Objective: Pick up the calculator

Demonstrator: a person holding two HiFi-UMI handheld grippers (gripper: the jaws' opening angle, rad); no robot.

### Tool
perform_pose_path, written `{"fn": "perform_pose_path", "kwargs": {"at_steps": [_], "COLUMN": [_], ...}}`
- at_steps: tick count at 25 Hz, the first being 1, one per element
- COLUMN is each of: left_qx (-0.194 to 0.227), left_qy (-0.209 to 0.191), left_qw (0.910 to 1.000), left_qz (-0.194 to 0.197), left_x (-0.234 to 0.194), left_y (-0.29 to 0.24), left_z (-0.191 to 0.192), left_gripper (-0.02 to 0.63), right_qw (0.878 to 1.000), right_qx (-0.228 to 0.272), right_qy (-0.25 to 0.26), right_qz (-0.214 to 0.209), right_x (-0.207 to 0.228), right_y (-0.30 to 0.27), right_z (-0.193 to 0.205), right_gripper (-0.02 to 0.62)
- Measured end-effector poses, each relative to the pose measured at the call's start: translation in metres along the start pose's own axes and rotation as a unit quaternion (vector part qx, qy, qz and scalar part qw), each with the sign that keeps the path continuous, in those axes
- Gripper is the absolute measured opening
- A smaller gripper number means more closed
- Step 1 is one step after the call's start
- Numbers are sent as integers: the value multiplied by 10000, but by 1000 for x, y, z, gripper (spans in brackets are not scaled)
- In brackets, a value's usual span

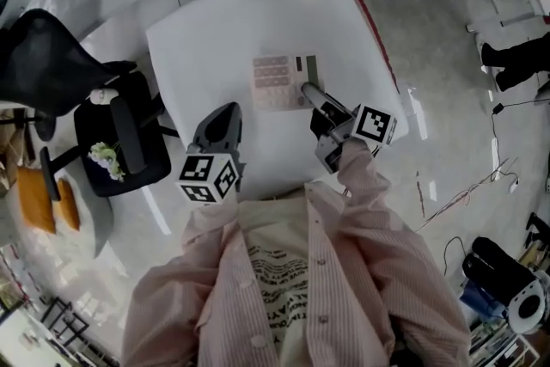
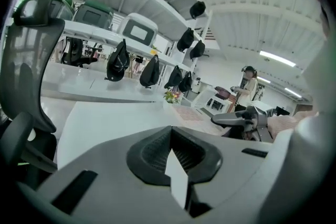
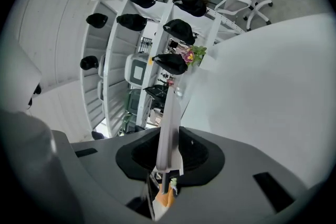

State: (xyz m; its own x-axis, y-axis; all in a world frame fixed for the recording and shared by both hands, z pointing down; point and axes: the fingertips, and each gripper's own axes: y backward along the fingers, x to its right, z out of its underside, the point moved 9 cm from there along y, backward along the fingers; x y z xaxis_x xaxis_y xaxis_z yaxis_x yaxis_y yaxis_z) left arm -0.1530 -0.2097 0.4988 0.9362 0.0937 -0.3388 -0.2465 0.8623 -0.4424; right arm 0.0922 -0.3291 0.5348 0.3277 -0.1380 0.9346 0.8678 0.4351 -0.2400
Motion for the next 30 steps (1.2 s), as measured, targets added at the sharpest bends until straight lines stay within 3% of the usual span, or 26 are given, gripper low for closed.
{"fn": "perform_pose_path", "kwargs": {"at_steps": [7,12,30], "left_qx": [346,628,1441], "left_qy": [-278,-471,-1009], "left_qw": [9990,9969,9844], "left_qz": [54,37,-76], "left_x": [6,8,6], "left_y": [20,35,81], "left_z": [-25,-43,-89], "left_gripper": [0,0,0], "right_qw": [9989,9974,9927], "right_qx": [448,672,1009], "right_qy": [-92,-190,-112], "right_qz": [31,-171,-646], "right_x": [-30,-50,-105], "right_y": [25,40,73], "right_z": [-9,-13,-18], "right_gripper": [77,77,75]}}
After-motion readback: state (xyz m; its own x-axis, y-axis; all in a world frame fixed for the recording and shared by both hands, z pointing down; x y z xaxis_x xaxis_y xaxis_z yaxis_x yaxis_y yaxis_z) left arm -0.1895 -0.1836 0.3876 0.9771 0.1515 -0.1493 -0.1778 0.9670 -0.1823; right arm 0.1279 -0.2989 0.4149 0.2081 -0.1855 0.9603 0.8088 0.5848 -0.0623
